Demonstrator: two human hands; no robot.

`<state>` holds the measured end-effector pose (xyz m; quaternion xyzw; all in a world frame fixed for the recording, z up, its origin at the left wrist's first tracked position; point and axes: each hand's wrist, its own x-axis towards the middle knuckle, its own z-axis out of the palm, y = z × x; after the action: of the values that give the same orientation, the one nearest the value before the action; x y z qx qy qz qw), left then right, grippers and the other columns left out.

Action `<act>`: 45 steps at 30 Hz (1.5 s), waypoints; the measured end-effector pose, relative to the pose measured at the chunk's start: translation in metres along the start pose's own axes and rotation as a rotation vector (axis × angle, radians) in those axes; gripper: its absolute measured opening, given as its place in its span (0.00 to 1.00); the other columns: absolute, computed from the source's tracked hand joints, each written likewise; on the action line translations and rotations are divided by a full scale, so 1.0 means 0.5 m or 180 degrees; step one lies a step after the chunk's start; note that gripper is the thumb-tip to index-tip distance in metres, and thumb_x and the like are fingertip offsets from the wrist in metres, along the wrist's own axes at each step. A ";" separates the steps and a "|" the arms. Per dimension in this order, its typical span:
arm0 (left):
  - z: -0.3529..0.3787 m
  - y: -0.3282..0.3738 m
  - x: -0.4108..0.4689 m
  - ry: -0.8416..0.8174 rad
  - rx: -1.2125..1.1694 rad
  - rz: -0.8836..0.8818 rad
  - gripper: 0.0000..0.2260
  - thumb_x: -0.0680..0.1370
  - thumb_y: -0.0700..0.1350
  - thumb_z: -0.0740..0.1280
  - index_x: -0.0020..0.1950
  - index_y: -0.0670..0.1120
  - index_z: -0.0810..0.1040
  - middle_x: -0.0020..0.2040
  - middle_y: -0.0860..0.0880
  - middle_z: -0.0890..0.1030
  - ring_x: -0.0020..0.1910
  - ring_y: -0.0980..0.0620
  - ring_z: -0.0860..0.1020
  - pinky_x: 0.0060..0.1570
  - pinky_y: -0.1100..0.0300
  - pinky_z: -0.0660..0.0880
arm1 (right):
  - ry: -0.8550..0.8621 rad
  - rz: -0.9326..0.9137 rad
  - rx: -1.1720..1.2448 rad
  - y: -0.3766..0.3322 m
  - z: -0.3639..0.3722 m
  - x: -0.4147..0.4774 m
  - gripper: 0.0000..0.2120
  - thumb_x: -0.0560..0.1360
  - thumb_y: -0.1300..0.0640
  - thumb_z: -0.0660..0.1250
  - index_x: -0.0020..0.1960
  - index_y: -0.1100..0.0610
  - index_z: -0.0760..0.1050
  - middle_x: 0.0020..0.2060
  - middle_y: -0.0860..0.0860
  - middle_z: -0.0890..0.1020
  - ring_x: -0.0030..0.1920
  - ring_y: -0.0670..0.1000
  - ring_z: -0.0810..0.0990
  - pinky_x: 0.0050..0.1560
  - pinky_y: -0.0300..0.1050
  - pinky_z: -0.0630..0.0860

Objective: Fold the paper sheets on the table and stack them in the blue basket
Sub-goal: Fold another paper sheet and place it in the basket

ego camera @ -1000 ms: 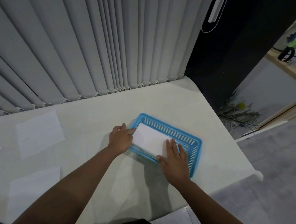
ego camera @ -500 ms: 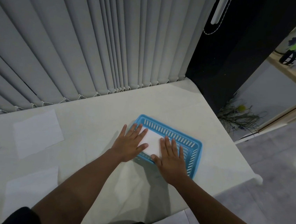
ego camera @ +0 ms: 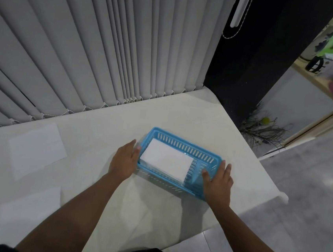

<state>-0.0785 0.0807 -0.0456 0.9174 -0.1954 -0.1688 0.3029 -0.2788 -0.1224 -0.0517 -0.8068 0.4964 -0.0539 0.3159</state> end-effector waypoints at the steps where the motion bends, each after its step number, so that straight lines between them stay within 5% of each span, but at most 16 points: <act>1: 0.001 0.005 -0.005 -0.0036 -0.0242 -0.0059 0.23 0.82 0.57 0.48 0.67 0.45 0.72 0.65 0.44 0.76 0.66 0.44 0.73 0.64 0.50 0.69 | -0.0133 0.0107 0.0351 0.000 0.003 0.003 0.36 0.78 0.45 0.60 0.78 0.53 0.45 0.77 0.56 0.56 0.74 0.63 0.59 0.71 0.63 0.61; 5: 0.013 0.025 -0.014 -0.0214 -0.0826 -0.0468 0.22 0.83 0.54 0.47 0.65 0.45 0.73 0.60 0.43 0.78 0.59 0.43 0.76 0.57 0.54 0.69 | -0.0276 0.0392 0.1325 -0.008 0.018 0.006 0.39 0.74 0.51 0.67 0.77 0.45 0.46 0.67 0.54 0.72 0.64 0.58 0.76 0.64 0.62 0.73; 11: 0.023 0.025 -0.021 -0.0076 -0.1134 -0.0677 0.21 0.83 0.53 0.48 0.71 0.45 0.66 0.61 0.42 0.77 0.52 0.47 0.75 0.52 0.54 0.72 | -0.0164 0.0331 0.1414 -0.034 0.038 0.002 0.37 0.73 0.51 0.65 0.74 0.40 0.48 0.63 0.53 0.75 0.56 0.56 0.81 0.54 0.63 0.79; 18: -0.054 -0.074 -0.056 0.0299 -0.1097 -0.0853 0.22 0.82 0.56 0.48 0.70 0.46 0.66 0.63 0.41 0.76 0.60 0.41 0.75 0.61 0.47 0.72 | -0.0369 0.0016 0.1497 -0.107 0.109 -0.032 0.35 0.70 0.48 0.63 0.73 0.43 0.52 0.59 0.52 0.78 0.53 0.55 0.82 0.50 0.62 0.81; 27: -0.187 -0.210 -0.075 0.0490 -0.1224 -0.1180 0.21 0.83 0.53 0.49 0.68 0.44 0.69 0.63 0.41 0.76 0.61 0.42 0.74 0.59 0.52 0.68 | -0.0468 -0.0185 0.1560 -0.245 0.203 -0.155 0.34 0.74 0.55 0.65 0.75 0.49 0.53 0.64 0.55 0.73 0.61 0.57 0.77 0.59 0.60 0.76; 35: -0.223 -0.277 -0.074 0.0128 -0.2065 -0.1453 0.21 0.82 0.55 0.51 0.65 0.46 0.72 0.63 0.43 0.76 0.62 0.44 0.74 0.68 0.44 0.69 | -0.0247 0.0113 0.1703 -0.252 0.261 -0.253 0.35 0.77 0.56 0.64 0.78 0.51 0.49 0.69 0.56 0.68 0.66 0.57 0.73 0.63 0.54 0.72; 38: -0.224 -0.289 -0.087 0.0064 -0.2129 -0.1381 0.23 0.81 0.56 0.51 0.70 0.46 0.69 0.68 0.44 0.73 0.66 0.44 0.72 0.70 0.44 0.67 | -0.0215 0.0096 0.1645 -0.250 0.267 -0.267 0.36 0.74 0.51 0.65 0.76 0.51 0.52 0.66 0.58 0.71 0.63 0.58 0.75 0.62 0.61 0.74; 45: -0.231 -0.331 -0.148 0.0244 -0.1297 -0.0980 0.23 0.83 0.52 0.51 0.75 0.44 0.62 0.74 0.43 0.66 0.73 0.44 0.66 0.72 0.51 0.61 | 0.0320 -0.0320 0.0031 -0.276 0.258 -0.322 0.40 0.73 0.50 0.69 0.77 0.61 0.52 0.76 0.63 0.55 0.73 0.66 0.58 0.73 0.60 0.52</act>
<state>-0.0510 0.2940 -0.0466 0.8621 -0.0038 -0.2139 0.4593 -0.2020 0.1136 -0.0403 -0.8254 0.4702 -0.1126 0.2914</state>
